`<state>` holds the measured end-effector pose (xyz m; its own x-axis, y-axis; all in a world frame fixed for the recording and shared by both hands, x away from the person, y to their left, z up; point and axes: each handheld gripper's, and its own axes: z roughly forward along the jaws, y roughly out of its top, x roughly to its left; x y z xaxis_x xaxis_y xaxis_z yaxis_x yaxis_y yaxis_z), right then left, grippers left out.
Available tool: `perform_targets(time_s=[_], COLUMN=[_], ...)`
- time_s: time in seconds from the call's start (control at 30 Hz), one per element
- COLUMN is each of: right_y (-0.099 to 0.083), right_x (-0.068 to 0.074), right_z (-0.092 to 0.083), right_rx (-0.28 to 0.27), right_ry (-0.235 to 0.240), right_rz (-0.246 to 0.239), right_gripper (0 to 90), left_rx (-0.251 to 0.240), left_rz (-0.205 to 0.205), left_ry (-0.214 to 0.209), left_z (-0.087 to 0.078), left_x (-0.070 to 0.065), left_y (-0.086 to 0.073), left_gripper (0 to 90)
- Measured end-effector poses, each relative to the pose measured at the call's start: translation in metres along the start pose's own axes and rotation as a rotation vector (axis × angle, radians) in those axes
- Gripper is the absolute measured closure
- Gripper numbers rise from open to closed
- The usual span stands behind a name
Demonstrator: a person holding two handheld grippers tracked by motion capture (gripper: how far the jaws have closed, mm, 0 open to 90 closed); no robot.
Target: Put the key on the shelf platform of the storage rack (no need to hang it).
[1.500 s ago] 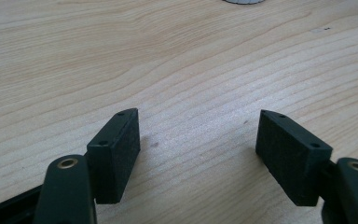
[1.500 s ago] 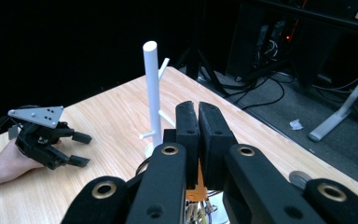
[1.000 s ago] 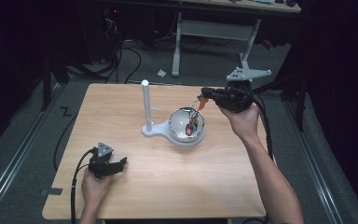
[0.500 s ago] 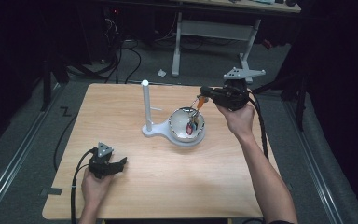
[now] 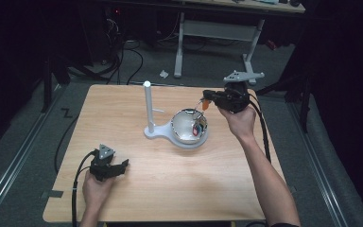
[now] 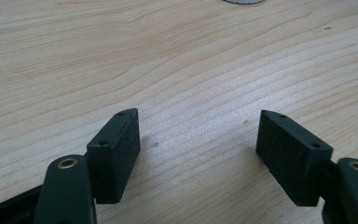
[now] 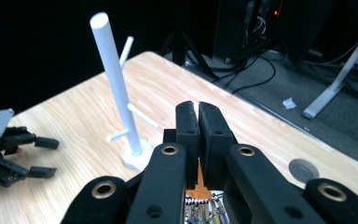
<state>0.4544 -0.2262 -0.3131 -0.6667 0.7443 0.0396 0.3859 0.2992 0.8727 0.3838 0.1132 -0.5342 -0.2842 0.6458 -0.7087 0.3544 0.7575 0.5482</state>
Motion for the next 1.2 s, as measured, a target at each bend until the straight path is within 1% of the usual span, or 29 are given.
perform_targets(time_s=[0.13, 0.3, 0.47, 0.6, 0.67, 0.8, 0.93, 1.07, 1.2], right_y=[-0.01, -0.022, -0.031, -0.038, -0.042, -0.048, -0.054, -0.058, -0.062], right_x=[0.0, 0.003, 0.005, 0.006, 0.006, 0.006, 0.005, 0.007, 0.008], right_z=[0.012, 0.025, 0.036, 0.041, 0.043, 0.046, 0.052, 0.059, 0.065], right_rx=[0.035, 0.064, 0.08, 0.094, 0.099, 0.106, 0.116, 0.131, 0.137], right_ry=[0.001, 0.015, 0.034, 0.036, 0.039, 0.035, 0.036, 0.033, 0.037], right_rz=[0.007, 0.009, 0.012, 0.017, 0.027, 0.021, 0.037, 0.029, 0.039], right_gripper=[88.1, 88.0, 88.1, 88.0, 88.0, 88.0, 88.0, 88.0, 88.0], left_rx=[0.0, -0.002, -0.004, 0.002, -0.004, 0.0, 0.001, 0.001, 0.001], left_rz=[0.0, 0.005, 0.005, 0.005, 0.008, -0.003, 0.0, 0.001, 0.004], left_ry=[0.0, -0.002, 0.001, -0.002, -0.001, 0.0, -0.001, -0.002, -0.002], left_z=[0.0, 0.0, 0.0, 0.0, 0.0, 0.0, 0.0, 0.0, 0.0], left_x=[0.0, 0.0, 0.0, 0.0, 0.0, 0.0, 0.0, 0.0, 0.0], left_y=[0.0, 0.0, 0.0, 0.0, 0.0, 0.0, 0.0, 0.0, 0.0], left_gripper=[30.6, 30.7, 30.7, 30.6, 30.6, 30.6, 30.6, 30.6, 30.6])
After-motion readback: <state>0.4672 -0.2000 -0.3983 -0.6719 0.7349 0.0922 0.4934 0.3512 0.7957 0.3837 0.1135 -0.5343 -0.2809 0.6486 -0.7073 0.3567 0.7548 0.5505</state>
